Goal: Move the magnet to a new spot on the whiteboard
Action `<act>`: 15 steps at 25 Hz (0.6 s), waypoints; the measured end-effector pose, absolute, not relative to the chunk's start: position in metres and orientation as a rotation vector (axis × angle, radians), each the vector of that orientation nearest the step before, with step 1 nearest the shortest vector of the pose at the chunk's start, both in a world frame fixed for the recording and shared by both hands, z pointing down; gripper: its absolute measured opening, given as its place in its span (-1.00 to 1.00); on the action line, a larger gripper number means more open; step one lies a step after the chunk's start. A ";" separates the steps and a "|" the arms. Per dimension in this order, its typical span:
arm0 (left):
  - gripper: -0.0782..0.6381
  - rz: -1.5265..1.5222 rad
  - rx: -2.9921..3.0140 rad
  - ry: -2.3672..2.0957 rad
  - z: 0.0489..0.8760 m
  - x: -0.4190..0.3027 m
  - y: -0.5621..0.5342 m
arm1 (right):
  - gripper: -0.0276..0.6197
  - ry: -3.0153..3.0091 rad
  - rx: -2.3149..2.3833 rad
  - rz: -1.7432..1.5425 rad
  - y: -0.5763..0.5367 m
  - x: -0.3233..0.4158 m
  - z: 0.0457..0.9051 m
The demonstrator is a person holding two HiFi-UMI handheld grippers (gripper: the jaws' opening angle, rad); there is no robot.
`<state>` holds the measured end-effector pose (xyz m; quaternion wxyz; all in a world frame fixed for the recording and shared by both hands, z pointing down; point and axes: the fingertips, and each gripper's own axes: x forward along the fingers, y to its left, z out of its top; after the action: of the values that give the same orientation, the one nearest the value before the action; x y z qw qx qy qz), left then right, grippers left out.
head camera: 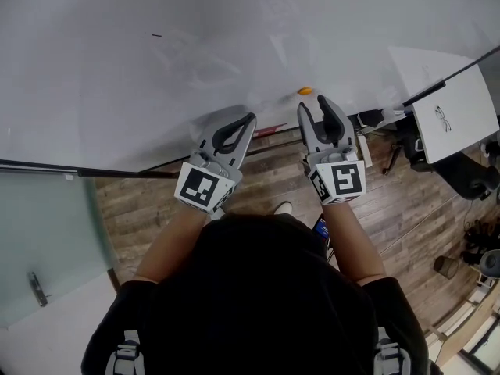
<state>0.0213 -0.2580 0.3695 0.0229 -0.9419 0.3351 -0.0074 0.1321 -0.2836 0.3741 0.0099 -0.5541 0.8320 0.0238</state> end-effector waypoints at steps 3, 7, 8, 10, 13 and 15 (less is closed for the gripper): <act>-0.78 -0.006 -2.922 1.010 0.364 0.021 -0.251 | -0.49 2.615 -1.703 0.089 -0.268 0.130 0.366; -0.78 -0.003 -2.940 0.958 0.362 0.018 -0.237 | -0.54 2.605 -1.707 0.078 -0.248 0.128 0.361; -0.78 -0.007 -2.943 0.949 0.363 0.016 -0.233 | -0.65 2.598 -1.715 0.062 -0.243 0.127 0.362; -0.78 -0.013 -2.950 0.939 0.364 0.012 -0.225 | -0.81 2.589 -1.731 0.031 -0.235 0.125 0.364; -0.78 -0.023 -2.962 0.920 0.368 0.012 -0.219 | -0.91 2.619 -1.712 0.006 -0.225 0.122 0.371; -0.78 -0.025 -2.969 0.909 0.371 0.007 -0.213 | -0.91 2.653 -1.682 0.001 -0.215 0.113 0.374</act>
<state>0.0067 -0.2133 0.3706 0.0185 -0.9560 0.2926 -0.0082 0.1130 -0.2147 0.3742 0.0000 -0.5355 0.8446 0.0003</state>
